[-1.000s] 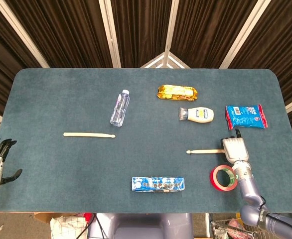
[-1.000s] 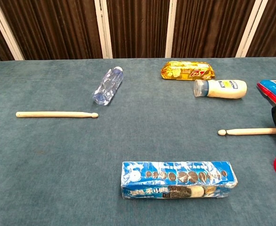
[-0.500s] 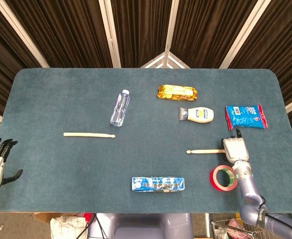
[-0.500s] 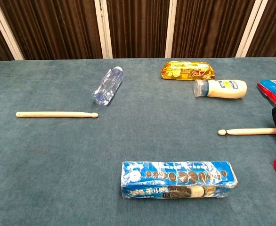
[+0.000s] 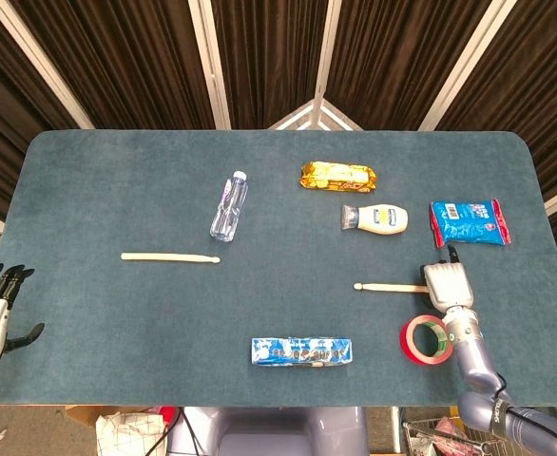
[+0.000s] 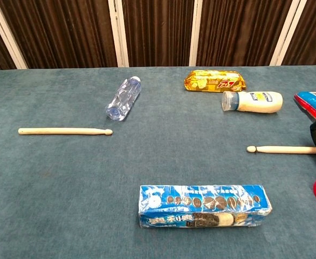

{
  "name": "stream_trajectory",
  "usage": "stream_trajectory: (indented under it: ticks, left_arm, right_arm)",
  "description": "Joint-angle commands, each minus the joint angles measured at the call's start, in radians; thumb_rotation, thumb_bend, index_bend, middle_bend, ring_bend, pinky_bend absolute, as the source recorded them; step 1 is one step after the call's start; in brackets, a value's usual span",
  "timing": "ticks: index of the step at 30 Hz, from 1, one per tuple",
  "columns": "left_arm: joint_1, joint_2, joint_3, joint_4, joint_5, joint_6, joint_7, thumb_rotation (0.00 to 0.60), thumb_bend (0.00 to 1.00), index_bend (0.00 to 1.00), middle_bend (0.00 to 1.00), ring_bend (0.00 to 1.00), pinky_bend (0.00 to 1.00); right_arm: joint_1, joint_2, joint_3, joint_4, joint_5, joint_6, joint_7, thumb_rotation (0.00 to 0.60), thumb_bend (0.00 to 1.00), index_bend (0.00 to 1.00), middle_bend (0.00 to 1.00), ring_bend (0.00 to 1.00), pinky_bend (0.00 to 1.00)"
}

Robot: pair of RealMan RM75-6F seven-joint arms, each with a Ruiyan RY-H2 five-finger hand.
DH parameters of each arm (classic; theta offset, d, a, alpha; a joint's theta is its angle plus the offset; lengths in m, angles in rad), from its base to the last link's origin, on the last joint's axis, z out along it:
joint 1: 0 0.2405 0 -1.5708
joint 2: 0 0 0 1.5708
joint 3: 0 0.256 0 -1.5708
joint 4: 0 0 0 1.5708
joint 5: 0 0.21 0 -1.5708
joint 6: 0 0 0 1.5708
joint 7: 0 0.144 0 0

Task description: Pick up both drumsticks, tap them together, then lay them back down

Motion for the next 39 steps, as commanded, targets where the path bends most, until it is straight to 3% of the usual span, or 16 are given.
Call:
stream_trajectory:
  ticks: [1, 13, 27, 39]
  left_arm:
    - [0.000, 0.000, -0.001, 0.000, -0.002, 0.000, 0.001, 0.600, 0.31, 0.16, 0.09, 0.00, 0.00]
    - [-0.003, -0.002, -0.005, 0.003, -0.013, -0.003, 0.003, 0.600, 0.31, 0.16, 0.09, 0.00, 0.00]
    - [-0.012, -0.016, -0.009, 0.020, -0.016, -0.009, 0.012, 0.600, 0.31, 0.16, 0.09, 0.00, 0.00]
    - [-0.017, -0.024, -0.019, 0.037, -0.014, 0.004, 0.017, 0.600, 0.31, 0.16, 0.11, 0.00, 0.00]
  right_arm:
    - [0.001, 0.000, -0.003, 0.002, -0.012, 0.001, 0.005, 0.600, 0.40, 0.67, 0.55, 0.40, 0.00]
    - [0.005, 0.015, -0.021, -0.001, -0.110, 0.017, 0.075, 0.600, 0.40, 0.69, 0.57, 0.42, 0.00]
    - [0.000, 0.057, -0.057, 0.042, -0.323, 0.062, 0.413, 0.600, 0.41, 0.72, 0.61, 0.44, 0.00]
    - [0.001, 0.067, -0.064, 0.070, -0.391, 0.095, 0.548, 0.600, 0.41, 0.75, 0.62, 0.44, 0.00]
